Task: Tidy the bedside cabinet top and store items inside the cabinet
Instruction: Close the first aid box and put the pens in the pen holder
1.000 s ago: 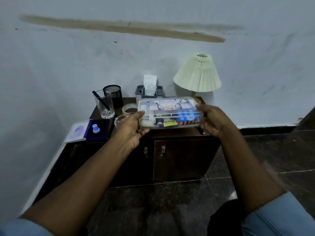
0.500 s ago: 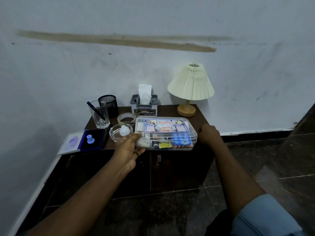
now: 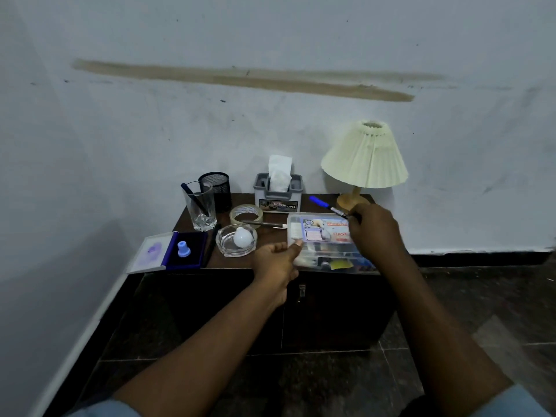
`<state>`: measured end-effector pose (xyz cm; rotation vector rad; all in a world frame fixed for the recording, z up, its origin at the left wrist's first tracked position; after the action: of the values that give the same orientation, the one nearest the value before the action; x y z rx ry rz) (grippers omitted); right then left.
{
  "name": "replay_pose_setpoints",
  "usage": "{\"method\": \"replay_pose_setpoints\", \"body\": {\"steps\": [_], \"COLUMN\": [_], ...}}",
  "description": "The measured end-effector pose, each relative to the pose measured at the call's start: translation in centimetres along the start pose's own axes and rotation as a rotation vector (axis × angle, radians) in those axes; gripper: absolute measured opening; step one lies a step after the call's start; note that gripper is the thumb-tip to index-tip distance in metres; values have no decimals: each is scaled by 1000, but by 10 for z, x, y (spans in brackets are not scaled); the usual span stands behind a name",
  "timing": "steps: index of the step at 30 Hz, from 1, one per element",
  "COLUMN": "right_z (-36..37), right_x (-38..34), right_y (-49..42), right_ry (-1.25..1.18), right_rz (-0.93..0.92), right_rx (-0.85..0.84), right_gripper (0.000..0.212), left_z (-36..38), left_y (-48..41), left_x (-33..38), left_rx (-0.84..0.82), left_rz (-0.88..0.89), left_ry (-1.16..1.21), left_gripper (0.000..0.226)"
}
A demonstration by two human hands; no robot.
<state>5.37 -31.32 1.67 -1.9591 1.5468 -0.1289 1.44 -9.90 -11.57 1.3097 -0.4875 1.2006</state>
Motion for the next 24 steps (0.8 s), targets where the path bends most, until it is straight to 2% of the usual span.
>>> {"method": "replay_pose_setpoints", "body": {"steps": [4, 7, 9, 12, 16, 18, 21, 24], "right_z": [23, 37, 44, 54, 64, 53, 18, 4], "right_x": [-19, -30, -42, -69, -95, -86, -40, 25], "right_y": [2, 1, 1, 4, 6, 1, -5, 2], "right_ry": [-253, -391, -449, -463, -429, -359, -189, -41], "right_rz": [54, 79, 70, -5, -113, -131, -75, 81], "right_rx": [-24, -79, -112, -142, -215, -169, -27, -97], "right_gripper": [15, 13, 13, 12, 15, 20, 16, 11], "left_z": [-13, -25, -20, -7, -16, -26, -25, -11], "left_y": [-2, 0, 2, -6, -17, -18, -15, -23], "left_x": [21, 56, 75, 80, 81, 93, 119, 110], "left_rx": [77, 179, 105, -78, 12, 119, 276, 282], "left_rz": [87, 266, 333, 235, 149, 237, 518, 606], "left_ry": [-237, -372, -326, -157, -66, -244, -878, -1231], "left_gripper": [25, 20, 19, 14, 17, 16, 10, 10]}}
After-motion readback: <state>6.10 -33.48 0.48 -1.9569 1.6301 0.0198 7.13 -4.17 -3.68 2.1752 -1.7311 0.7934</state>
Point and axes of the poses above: each hand's wrist, its own y-axis away from the middle knuckle, its own z-axis out of the palm, x = y × z, the point moved 10 cm from there along -y, towards the middle knuckle, and after that the axes turned 9 degrees about -z, right-handed, at the moved point
